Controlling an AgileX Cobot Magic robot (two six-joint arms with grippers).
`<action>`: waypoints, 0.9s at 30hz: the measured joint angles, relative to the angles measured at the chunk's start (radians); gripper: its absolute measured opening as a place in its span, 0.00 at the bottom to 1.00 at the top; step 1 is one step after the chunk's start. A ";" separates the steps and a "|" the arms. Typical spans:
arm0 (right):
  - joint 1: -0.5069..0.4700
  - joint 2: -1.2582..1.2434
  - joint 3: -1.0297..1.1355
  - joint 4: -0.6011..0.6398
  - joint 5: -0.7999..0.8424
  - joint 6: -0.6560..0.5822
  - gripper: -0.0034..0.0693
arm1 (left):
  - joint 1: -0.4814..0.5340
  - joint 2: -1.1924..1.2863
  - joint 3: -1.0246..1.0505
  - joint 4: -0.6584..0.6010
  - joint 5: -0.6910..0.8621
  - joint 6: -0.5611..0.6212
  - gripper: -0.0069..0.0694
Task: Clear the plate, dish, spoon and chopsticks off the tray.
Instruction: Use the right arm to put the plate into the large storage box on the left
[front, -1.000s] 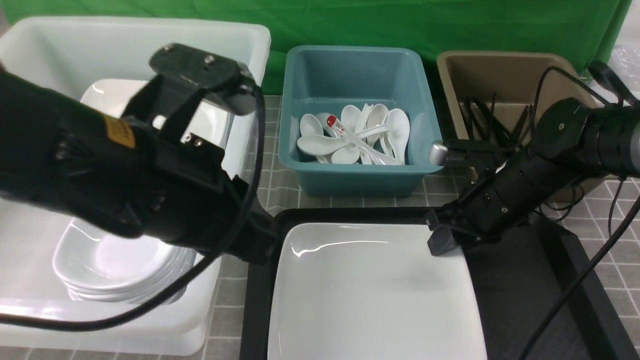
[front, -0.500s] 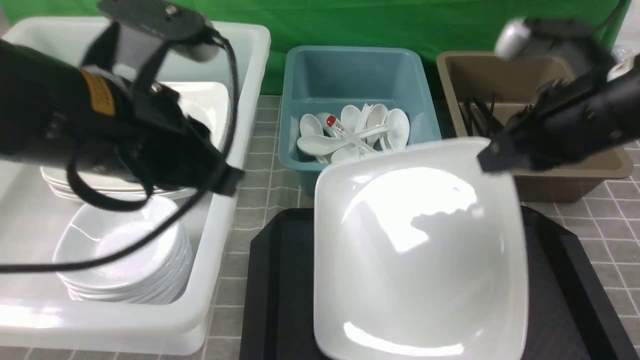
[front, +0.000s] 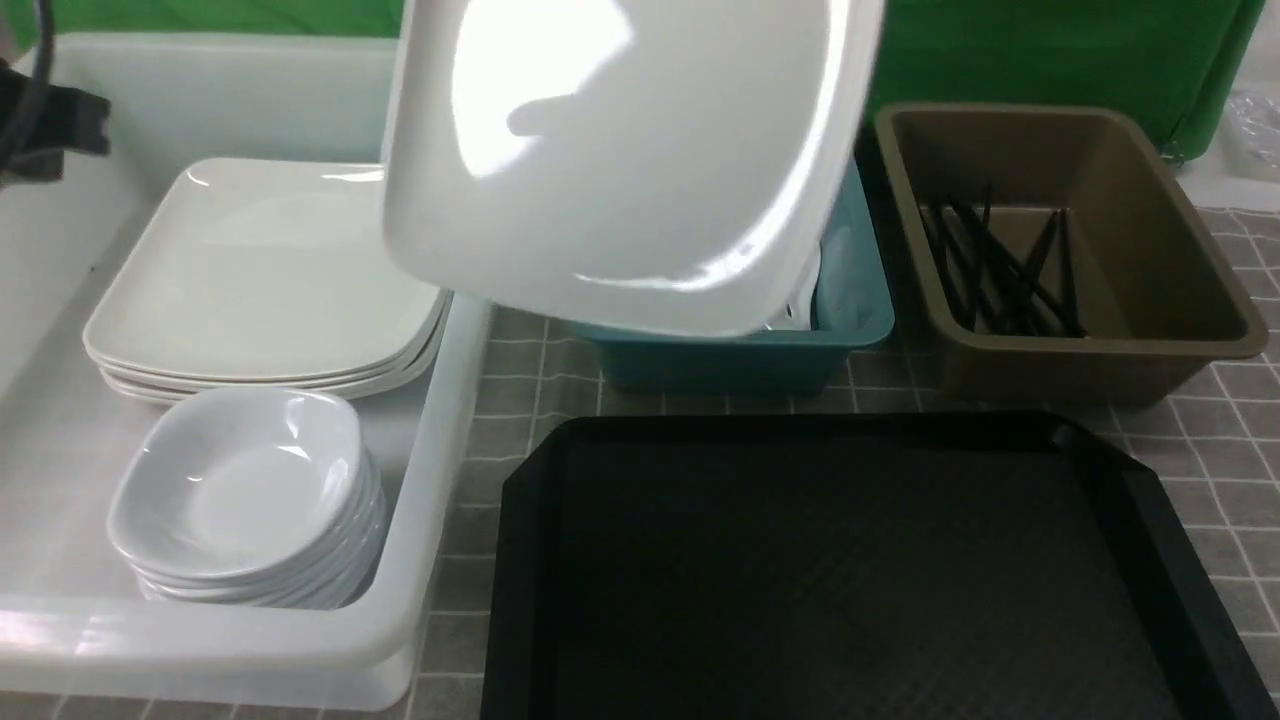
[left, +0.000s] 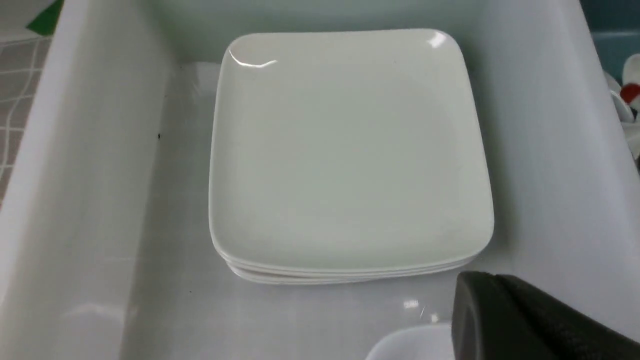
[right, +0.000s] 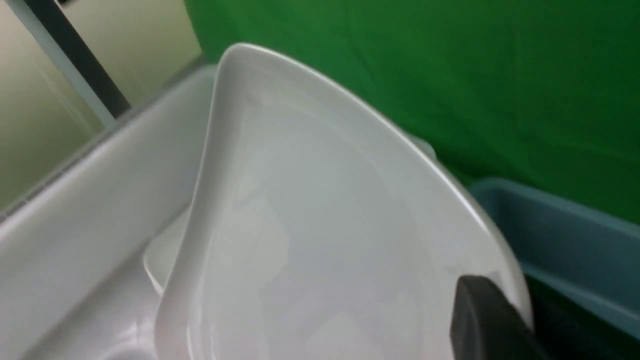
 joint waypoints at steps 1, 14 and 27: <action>0.014 0.019 -0.019 0.001 -0.019 0.004 0.13 | 0.004 0.000 0.000 -0.008 -0.001 0.009 0.10; 0.229 0.544 -0.415 0.010 -0.319 0.019 0.13 | 0.050 0.000 0.000 -0.104 0.042 0.099 0.10; 0.243 0.673 -0.434 0.019 -0.390 -0.067 0.13 | 0.050 0.000 0.000 -0.086 0.080 0.100 0.10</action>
